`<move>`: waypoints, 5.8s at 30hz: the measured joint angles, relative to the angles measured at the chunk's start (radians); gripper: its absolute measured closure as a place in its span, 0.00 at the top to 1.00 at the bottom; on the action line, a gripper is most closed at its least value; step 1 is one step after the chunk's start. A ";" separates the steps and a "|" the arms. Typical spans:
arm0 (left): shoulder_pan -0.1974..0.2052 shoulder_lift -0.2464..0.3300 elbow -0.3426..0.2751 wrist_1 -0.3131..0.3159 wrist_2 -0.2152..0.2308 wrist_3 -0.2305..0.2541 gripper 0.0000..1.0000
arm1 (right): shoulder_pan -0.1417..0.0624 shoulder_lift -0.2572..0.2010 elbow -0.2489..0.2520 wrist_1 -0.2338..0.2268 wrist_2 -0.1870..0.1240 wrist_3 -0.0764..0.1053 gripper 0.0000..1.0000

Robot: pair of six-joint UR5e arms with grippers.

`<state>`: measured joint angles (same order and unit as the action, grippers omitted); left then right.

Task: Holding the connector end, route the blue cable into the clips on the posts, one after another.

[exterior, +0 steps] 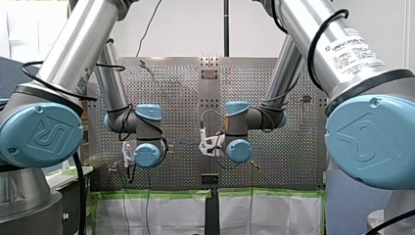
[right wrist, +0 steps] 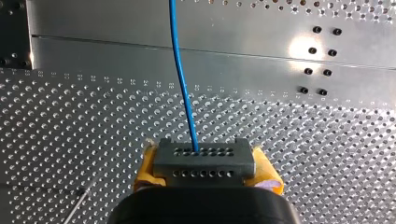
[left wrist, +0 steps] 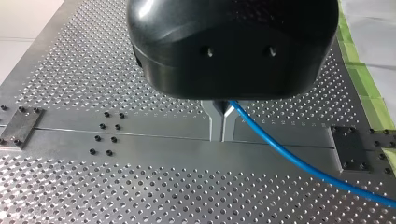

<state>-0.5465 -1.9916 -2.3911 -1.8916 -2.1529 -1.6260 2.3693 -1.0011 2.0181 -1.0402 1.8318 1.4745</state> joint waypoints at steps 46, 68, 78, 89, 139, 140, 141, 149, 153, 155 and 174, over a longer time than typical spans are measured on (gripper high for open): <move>0.000 0.000 0.000 0.000 0.000 0.000 0.01 | 0.000 0.000 0.000 0.000 0.000 0.000 0.00; 0.000 0.000 0.000 0.000 0.000 0.000 0.01 | 0.000 0.000 0.000 0.000 0.000 0.000 0.00; 0.000 0.000 0.000 0.000 0.000 0.000 0.01 | 0.000 0.000 0.000 0.000 0.000 0.000 0.00; 0.000 0.000 0.000 0.000 0.000 0.000 0.01 | 0.000 0.000 0.000 0.000 0.000 0.000 0.00; 0.000 0.000 0.000 0.000 0.000 0.000 0.01 | 0.000 0.000 0.000 0.000 0.000 0.000 0.00; 0.000 0.000 0.000 0.001 0.001 0.001 0.01 | 0.000 0.000 0.000 0.000 0.000 0.000 0.00; -0.001 0.000 0.000 0.001 0.001 0.001 0.01 | 0.000 0.000 0.000 0.000 0.000 0.000 0.00; -0.001 0.000 0.000 0.001 0.002 0.002 0.01 | 0.000 0.000 0.000 0.000 0.000 0.000 0.00; -0.002 0.000 0.000 0.002 0.002 0.002 0.01 | 0.000 0.000 0.000 0.000 0.000 0.000 0.00; -0.002 0.000 0.000 0.002 0.002 0.002 0.01 | 0.000 0.000 0.000 0.000 0.000 0.000 0.00; -0.022 0.060 -0.001 -0.059 0.003 0.022 0.01 | 0.054 0.046 -0.054 0.054 0.054 0.021 0.00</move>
<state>-0.5686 -1.9319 -2.3924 -1.9502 -2.1499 -1.6039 2.4231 -0.9549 1.9641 -0.9864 1.8855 1.4958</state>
